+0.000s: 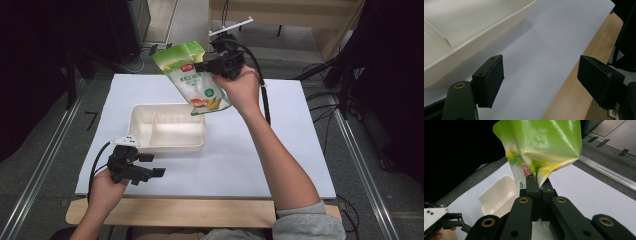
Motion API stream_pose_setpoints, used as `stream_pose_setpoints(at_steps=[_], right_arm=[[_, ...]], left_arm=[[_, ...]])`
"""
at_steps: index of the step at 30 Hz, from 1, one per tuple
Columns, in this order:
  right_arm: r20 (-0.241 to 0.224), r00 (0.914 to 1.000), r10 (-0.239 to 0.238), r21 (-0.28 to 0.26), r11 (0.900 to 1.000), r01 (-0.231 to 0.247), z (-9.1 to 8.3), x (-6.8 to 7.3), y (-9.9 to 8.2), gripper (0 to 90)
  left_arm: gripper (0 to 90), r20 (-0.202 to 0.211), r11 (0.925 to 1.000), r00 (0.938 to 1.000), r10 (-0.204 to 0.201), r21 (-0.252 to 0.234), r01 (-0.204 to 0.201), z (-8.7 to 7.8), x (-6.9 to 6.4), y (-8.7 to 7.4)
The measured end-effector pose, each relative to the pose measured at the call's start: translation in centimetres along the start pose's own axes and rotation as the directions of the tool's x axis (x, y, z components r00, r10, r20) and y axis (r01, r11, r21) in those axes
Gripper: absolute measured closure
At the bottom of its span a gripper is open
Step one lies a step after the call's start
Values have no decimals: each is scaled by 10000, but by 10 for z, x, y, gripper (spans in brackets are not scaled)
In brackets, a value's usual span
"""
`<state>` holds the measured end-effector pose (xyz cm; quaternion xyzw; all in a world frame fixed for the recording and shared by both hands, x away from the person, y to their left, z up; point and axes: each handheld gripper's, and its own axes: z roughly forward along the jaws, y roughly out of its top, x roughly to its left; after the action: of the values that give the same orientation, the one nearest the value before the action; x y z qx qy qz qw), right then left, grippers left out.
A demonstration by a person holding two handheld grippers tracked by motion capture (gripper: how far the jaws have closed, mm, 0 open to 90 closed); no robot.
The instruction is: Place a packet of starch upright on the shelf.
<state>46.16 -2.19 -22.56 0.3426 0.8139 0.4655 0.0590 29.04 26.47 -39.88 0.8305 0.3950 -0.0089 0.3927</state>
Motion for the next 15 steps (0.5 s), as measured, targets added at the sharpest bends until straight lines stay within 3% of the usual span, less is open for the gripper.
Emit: stream_pose_setpoints(at_steps=[15], right_arm=[[-340, 9993, -122, 416, 9990, 136, 63, 31, 7, 900]], left_arm=[[224, 150, 9999, 9999, -68, -124, 70, 0, 0, 0]])
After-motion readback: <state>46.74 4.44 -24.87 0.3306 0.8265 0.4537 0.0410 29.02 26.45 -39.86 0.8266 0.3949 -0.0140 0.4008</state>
